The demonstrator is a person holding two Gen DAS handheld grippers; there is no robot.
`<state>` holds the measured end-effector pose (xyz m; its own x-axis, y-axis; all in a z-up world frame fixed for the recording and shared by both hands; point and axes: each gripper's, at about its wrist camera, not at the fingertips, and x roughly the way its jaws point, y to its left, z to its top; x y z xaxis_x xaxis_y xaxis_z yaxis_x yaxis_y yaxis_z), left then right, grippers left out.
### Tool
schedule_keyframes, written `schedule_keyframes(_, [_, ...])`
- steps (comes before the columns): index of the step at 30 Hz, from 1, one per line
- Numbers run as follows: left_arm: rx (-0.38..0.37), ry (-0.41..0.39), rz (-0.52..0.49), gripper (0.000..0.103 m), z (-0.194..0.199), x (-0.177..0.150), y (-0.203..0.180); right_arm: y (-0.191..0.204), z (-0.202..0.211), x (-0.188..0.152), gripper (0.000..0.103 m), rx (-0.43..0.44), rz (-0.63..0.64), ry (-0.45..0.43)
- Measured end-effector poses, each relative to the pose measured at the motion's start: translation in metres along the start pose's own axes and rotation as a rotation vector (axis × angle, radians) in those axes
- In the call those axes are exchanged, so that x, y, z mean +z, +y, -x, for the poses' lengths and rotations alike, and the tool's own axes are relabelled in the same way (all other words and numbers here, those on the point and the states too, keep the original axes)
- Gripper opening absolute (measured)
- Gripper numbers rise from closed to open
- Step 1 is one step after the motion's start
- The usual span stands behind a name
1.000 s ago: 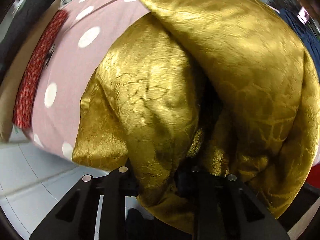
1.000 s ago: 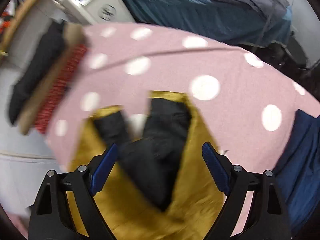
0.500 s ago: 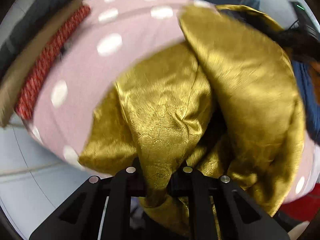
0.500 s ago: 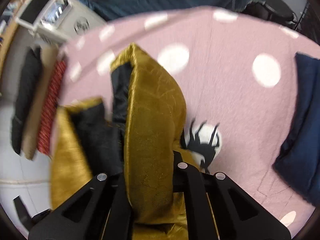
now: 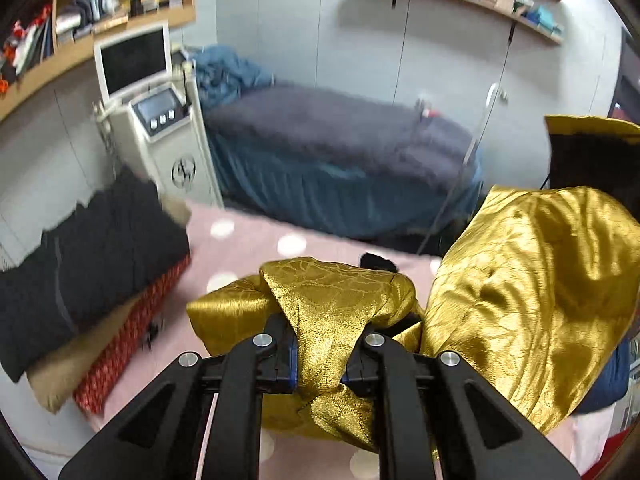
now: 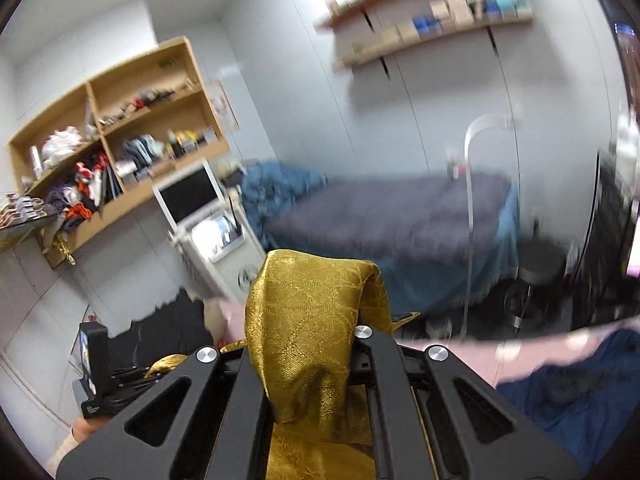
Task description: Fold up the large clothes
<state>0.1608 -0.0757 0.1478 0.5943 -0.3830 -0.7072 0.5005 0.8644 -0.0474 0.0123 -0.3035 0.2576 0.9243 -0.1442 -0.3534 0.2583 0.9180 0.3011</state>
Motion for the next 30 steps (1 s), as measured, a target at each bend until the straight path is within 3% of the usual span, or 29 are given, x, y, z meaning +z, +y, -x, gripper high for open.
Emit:
schedule_keyframes(3, [-0.003,-0.062,-0.003,0.013,0.013,0.007,-0.003,0.014,0.041,0.017,0.002,0.066,0.027,-0.047])
schedule_keyframes(5, [0.011,-0.041,-0.004,0.014,0.006,0.000,0.001,0.015,0.047,0.009,0.002,0.101,0.026,0.011])
schedule_keyframes(8, [0.051,0.076,0.001,0.015,-0.028,-0.032,0.018,0.013,0.051,-0.036,0.003,0.112,0.037,0.172])
schedule_keyframes(13, [0.115,0.377,0.043,0.017,-0.098,-0.128,0.063,-0.032,0.010,-0.176,0.003,0.011,-0.098,0.565])
schedule_keyframes(16, [0.115,0.564,0.181,0.023,-0.129,-0.190,0.094,-0.069,-0.002,-0.261,0.003,-0.062,-0.211,0.762])
schedule_keyframes(18, [0.104,0.622,0.281,0.029,-0.134,-0.212,0.105,-0.086,-0.006,-0.303,0.003,-0.163,-0.222,0.841])
schedule_keyframes(20, [0.113,0.599,0.301,0.032,-0.127,-0.218,0.106,-0.093,-0.007,-0.324,0.004,-0.226,-0.197,0.878])
schedule_keyframes(22, [0.138,0.545,0.244,0.046,-0.117,-0.207,0.099,-0.094,-0.007,-0.331,0.008,-0.265,-0.189,0.890])
schedule_keyframes(24, [0.155,0.479,0.156,0.059,-0.104,-0.192,0.087,-0.096,-0.006,-0.324,0.027,-0.235,-0.221,0.880])
schedule_keyframes(25, [0.150,0.437,0.113,0.068,-0.095,-0.181,0.078,-0.095,-0.003,-0.322,0.051,-0.226,-0.219,0.871])
schedule_keyframes(26, [0.146,0.407,0.084,0.072,-0.089,-0.172,0.070,-0.092,0.001,-0.317,0.065,-0.223,-0.200,0.848])
schedule_keyframes(30, [0.034,0.273,-0.032,0.091,-0.057,-0.143,0.024,-0.077,0.014,-0.318,0.066,-0.255,-0.063,0.811])
